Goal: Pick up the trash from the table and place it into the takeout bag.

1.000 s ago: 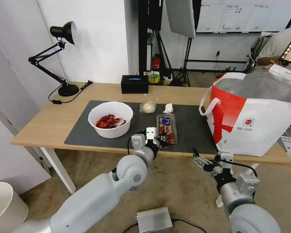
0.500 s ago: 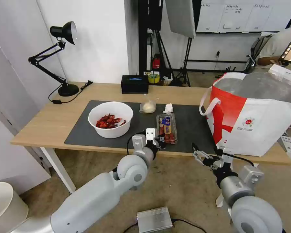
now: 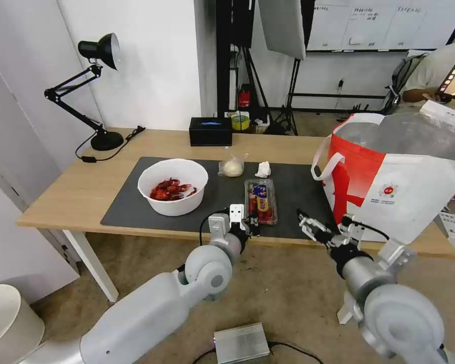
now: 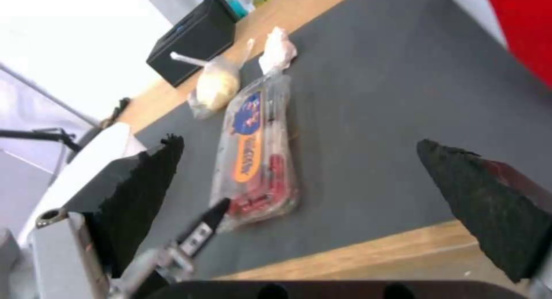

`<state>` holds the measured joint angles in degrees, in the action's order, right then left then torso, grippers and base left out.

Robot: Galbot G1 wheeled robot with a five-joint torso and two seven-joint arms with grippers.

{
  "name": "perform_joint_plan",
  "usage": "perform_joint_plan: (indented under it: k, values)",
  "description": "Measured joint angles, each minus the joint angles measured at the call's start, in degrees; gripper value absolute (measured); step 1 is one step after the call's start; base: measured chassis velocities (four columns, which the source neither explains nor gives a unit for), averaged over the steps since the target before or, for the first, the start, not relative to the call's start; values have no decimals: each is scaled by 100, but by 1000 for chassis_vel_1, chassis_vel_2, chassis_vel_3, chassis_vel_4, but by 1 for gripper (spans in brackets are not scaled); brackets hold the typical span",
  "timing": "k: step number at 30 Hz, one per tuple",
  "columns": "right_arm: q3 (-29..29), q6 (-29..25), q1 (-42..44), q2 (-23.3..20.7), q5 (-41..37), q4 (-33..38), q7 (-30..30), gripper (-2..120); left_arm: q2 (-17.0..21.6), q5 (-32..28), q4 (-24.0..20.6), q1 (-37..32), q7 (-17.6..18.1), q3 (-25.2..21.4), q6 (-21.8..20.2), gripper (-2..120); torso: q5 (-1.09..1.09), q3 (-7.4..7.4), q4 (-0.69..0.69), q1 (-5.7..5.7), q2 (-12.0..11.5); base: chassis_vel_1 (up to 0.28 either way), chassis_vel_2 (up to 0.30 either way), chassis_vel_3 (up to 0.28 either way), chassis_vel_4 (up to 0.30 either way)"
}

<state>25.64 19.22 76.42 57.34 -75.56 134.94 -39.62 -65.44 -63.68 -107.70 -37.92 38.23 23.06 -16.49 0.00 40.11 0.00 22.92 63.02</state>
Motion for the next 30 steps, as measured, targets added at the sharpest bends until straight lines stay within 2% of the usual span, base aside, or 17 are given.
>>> perform_joint_plan:
  k: [3, 11, 30]
  values:
    - [73, 16, -171, -15, -391, -102, -97, 100, -57, 2, 69, 46, 9, 112, 12, 0, 0, 0, 1, 0, 0, 0, 0, 0, 0]
    - [214, 62, -430, 26, -853, -316, -259, 100, -263, -7, 278, 269, -5, 408, 19, 0, 1, 0, -1, 0, 0, 0, 0, 0, 0]
    - [168, 141, -540, 30, -1042, -408, -230, 100, -87, -45, 179, 242, 36, 161, 136, 0, 0, 0, -1, 0, 0, 0, 0, 0, 0]
